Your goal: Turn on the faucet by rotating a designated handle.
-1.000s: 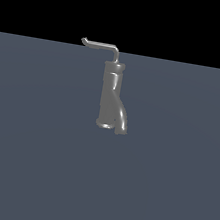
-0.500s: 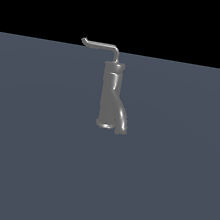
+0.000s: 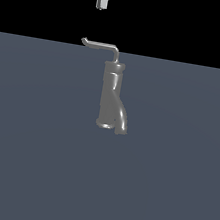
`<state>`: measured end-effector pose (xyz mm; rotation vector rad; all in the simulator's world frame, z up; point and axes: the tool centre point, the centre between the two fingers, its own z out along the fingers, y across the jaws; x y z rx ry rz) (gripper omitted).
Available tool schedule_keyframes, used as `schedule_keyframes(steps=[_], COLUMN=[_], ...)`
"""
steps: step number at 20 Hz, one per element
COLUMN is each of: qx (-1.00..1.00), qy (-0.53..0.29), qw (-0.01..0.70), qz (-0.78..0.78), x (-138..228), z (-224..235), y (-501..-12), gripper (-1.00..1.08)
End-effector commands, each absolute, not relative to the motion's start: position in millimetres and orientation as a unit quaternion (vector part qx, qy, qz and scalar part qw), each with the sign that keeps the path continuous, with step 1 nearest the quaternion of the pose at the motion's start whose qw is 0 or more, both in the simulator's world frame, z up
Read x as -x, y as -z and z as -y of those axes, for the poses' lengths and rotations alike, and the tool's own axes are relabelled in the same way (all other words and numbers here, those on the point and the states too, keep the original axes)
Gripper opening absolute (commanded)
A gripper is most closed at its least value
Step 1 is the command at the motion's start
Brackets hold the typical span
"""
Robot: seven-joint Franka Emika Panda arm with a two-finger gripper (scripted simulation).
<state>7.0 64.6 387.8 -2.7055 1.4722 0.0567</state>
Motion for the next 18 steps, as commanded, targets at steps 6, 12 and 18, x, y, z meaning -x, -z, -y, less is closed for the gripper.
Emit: schedule_keyframes(steps=[6, 12, 18], qx=[0.831, 0.800, 0.781], qy=[-0.014, -0.007, -0.002], qw=[0.017, 0.007, 0.002], qz=[-0.555, -0.600, -0.625], x=[-43, -63, -74], z=[-83, -95, -103], y=[-348, -322, -305], gripper=[-1.00, -1.00, -1.00])
